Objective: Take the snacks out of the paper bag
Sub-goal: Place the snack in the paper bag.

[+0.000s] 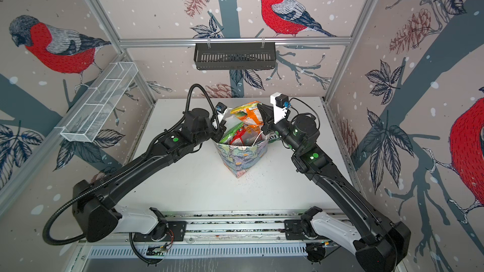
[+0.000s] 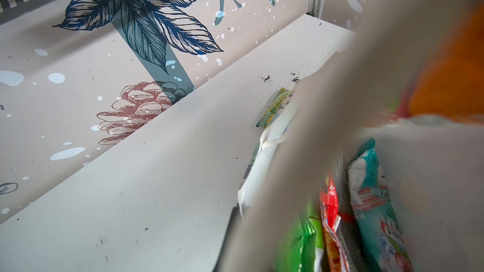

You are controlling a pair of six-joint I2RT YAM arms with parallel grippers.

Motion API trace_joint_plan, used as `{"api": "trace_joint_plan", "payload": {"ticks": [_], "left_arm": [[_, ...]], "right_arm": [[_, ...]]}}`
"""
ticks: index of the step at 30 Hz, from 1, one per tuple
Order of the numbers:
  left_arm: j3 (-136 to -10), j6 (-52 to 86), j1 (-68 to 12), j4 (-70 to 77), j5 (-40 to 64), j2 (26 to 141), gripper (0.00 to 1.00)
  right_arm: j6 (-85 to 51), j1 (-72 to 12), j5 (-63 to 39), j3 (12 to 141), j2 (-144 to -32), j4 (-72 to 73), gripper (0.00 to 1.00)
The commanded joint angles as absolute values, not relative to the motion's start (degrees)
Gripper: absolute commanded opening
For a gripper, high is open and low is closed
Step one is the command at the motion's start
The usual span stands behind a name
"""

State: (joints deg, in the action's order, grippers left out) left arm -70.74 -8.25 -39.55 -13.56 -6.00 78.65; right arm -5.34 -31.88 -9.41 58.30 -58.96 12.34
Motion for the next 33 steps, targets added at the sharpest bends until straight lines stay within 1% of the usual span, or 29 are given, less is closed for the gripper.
{"api": "trace_joint_plan", "payload": {"ticks": [1, 3, 6, 12, 18, 25, 28, 33], "left_arm": [[-70.8, -8.6, -39.1, -7.3, -6.7, 77.9, 0.00], [-70.8, -8.6, -38.9, -7.3, -6.7, 77.9, 0.00], [-70.7, -8.7, -38.8, -7.3, -6.5, 77.9, 0.00], [-70.7, -8.7, -38.7, -7.2, -6.2, 78.2, 0.00], [-70.5, -8.7, -38.4, -7.0, -6.0, 78.3, 0.00], [-70.2, -8.7, -38.1, -6.4, -5.4, 78.7, 0.00], [-70.4, -8.9, -38.0, -6.4, -5.3, 78.8, 0.00], [-70.3, -9.0, -37.9, -6.4, -5.3, 78.4, 0.00]], "right_arm": [[-1.5, -31.8, -7.9, 61.2, -59.6, 10.9, 0.00], [0.6, -31.5, -7.4, 63.1, -60.1, 6.5, 0.00], [3.9, -31.4, -9.7, 66.3, -61.6, -0.2, 0.00], [9.0, -31.4, -13.5, 68.5, -62.3, -7.2, 0.00], [11.8, -31.7, -10.0, 69.0, -61.8, -8.7, 0.00], [11.6, -32.8, -11.6, 68.6, -63.0, -6.1, 0.00], [12.6, -33.4, -15.8, 71.3, -65.9, -10.0, 0.00], [14.1, -35.5, -15.3, 74.6, -71.4, -17.2, 0.01]]}}
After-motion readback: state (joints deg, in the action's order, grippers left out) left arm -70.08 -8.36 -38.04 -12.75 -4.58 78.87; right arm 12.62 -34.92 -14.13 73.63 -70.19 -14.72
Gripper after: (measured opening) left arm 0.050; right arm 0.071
